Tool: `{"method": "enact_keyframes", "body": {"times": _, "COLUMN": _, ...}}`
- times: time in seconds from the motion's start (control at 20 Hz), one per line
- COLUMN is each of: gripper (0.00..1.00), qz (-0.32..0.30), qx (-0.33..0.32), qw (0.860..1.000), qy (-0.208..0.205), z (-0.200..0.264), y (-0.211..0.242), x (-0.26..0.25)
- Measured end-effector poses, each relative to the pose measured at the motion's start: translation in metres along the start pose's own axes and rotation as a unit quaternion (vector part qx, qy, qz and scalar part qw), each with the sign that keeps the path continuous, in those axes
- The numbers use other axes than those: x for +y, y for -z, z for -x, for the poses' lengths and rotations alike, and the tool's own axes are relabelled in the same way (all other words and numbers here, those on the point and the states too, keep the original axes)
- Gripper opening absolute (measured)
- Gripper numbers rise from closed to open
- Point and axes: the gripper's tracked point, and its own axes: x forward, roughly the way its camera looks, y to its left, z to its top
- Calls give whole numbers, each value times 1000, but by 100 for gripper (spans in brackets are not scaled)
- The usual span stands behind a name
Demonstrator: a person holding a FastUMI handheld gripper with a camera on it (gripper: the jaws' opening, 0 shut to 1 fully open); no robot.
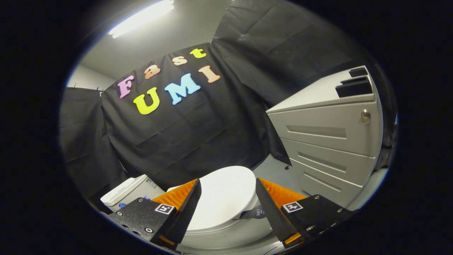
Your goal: Open the toilet lid.
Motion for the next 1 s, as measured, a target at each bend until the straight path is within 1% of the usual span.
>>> {"method": "enact_keyframes", "body": {"times": 0.15, "gripper": 95, "qz": -58, "qx": 10, "qw": 998, "qy": 28, "z": 1, "y": 20, "x": -30}}
{"method": "enact_keyframes", "body": {"times": 0.3, "gripper": 94, "qz": -86, "qx": 23, "qw": 994, "qy": 64, "z": -6, "y": 40, "x": -50}}
{"method": "enact_keyframes", "body": {"times": 0.6, "gripper": 87, "qz": -146, "qx": 65, "qw": 984, "qy": 83, "z": -26, "y": 73, "x": -69}}
{"method": "enact_keyframes", "body": {"times": 0.7, "gripper": 82, "qz": -155, "qx": 73, "qw": 981, "qy": 92, "z": -34, "y": 81, "x": -74}}
{"method": "enact_keyframes", "body": {"times": 0.8, "gripper": 71, "qz": -159, "qx": 73, "qw": 980, "qy": 98, "z": -40, "y": 83, "x": -76}}
{"method": "enact_keyframes", "body": {"times": 0.85, "gripper": 63, "qz": -160, "qx": 75, "qw": 979, "qy": 103, "z": -42, "y": 85, "x": -79}}
{"method": "enact_keyframes", "body": {"times": 0.9, "gripper": 62, "qz": -163, "qx": 79, "qw": 978, "qy": 104, "z": -44, "y": 86, "x": -80}}
{"method": "enact_keyframes", "body": {"times": 1.0, "gripper": 59, "qz": -172, "qx": 80, "qw": 977, "qy": 94, "z": -47, "y": 85, "x": -75}}
